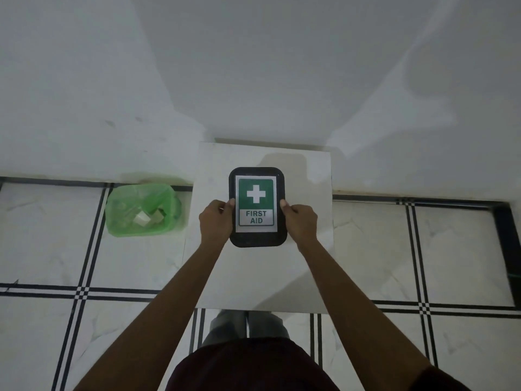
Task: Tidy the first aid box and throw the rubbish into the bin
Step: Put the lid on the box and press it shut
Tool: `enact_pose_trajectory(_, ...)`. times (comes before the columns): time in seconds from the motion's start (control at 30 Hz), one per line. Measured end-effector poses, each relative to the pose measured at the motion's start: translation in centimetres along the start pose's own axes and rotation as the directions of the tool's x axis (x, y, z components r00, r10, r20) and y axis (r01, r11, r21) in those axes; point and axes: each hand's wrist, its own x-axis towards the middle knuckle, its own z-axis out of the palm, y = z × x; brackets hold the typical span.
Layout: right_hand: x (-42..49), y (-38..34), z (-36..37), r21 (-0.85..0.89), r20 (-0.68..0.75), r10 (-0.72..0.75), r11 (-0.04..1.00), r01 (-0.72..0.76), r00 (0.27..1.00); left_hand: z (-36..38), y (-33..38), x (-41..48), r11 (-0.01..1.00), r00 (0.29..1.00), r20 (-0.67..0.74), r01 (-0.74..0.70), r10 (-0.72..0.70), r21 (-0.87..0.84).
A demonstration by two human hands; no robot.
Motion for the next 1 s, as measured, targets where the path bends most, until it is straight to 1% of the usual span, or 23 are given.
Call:
enact_pose_trajectory(0.1, 0.0, -0.3, 1.2, 0.122, -0.095, 0.016, 0.993, -0.004, 0.995, 1.4, 1.1, 0.1, 0.986, 0.99, -0.036, 0.131, -0.135, -0.105)
enact_pose_trajectory(0.17, 0.0, -0.3, 1.9, 0.187, -0.14, 0.018, 0.982, 0.008, 0.99, 2.3, 1.3, -0.1, 0.979, 0.984, -0.068, 0.158, -0.168, -0.133)
enact_pose_trajectory(0.2, 0.0, -0.3, 2.4, 0.197, -0.17, 0.004, 0.98, 0.03, 0.985, 2.7, 1.3, -0.2, 0.978, 0.982, -0.08, 0.16, -0.172, -0.134)
enact_pose_trajectory(0.27, -0.1, -0.4, 3.3, 0.133, -0.231, -0.074, 0.985, 0.106, 0.97, 3.5, 1.0, -0.4, 0.985, 0.983, -0.1, 0.147, -0.155, -0.091)
enact_pose_trajectory(0.33, -0.3, 0.2, 4.3, 0.059, -0.234, -0.18, 0.978, 0.198, 0.956, 3.9, 0.5, -0.4, 0.993, 0.987, -0.103, 0.119, -0.119, -0.008)
enact_pose_trajectory(0.4, -0.4, 0.8, 4.7, 0.016, -0.199, -0.243, 0.968, 0.251, 0.949, 4.1, 0.2, -0.2, 0.996, 0.991, -0.104, 0.089, -0.087, 0.015)
enact_pose_trajectory(0.5, 0.0, 1.1, 4.6, -0.03, -0.163, -0.257, 0.966, 0.255, 0.953, 4.0, 0.0, 0.1, 0.999, 0.994, -0.109, 0.033, -0.032, 0.005)
enact_pose_trajectory(0.6, 0.1, 0.9, 4.4, -0.084, -0.14, -0.254, 0.966, 0.245, 0.957, 4.1, -0.6, 0.6, 0.999, 0.993, -0.111, -0.031, 0.035, 0.034)
enact_pose_trajectory(0.73, 0.3, 1.1, 4.4, -0.144, -0.151, -0.257, 0.961, 0.236, 0.955, 4.4, -1.3, 1.0, 0.997, 0.989, -0.131, -0.058, 0.065, 0.057)
enact_pose_trajectory(0.8, 0.4, 1.0, 4.4, -0.214, -0.164, -0.258, 0.952, 0.221, 0.952, 4.5, -1.1, 0.7, 0.992, 0.984, -0.147, -0.084, 0.097, 0.09)
enact_pose_trajectory(0.83, 0.5, 1.0, 4.4, -0.277, -0.191, -0.28, 0.935, 0.222, 0.941, 4.5, -1.0, 0.7, 0.982, 0.975, -0.156, -0.135, 0.155, 0.133)
enact_pose_trajectory(0.9, 0.8, 1.0, 4.6, -0.451, -0.208, -0.417, 0.844, 0.292, 0.885, 4.3, -0.7, 0.7, 0.924, 0.944, -0.107, -0.277, 0.313, 0.262)
enact_pose_trajectory(0.93, 1.0, 0.9, 4.7, -0.514, -0.173, -0.484, 0.788, 0.34, 0.858, 4.2, -0.7, 0.8, 0.889, 0.925, -0.057, -0.343, 0.376, 0.305)
enact_pose_trajectory(1.0, 1.6, 0.9, 4.5, -0.533, -0.054, -0.567, 0.713, 0.456, 0.822, 4.0, -0.6, 0.9, 0.849, 0.901, 0.026, -0.418, 0.434, 0.324)
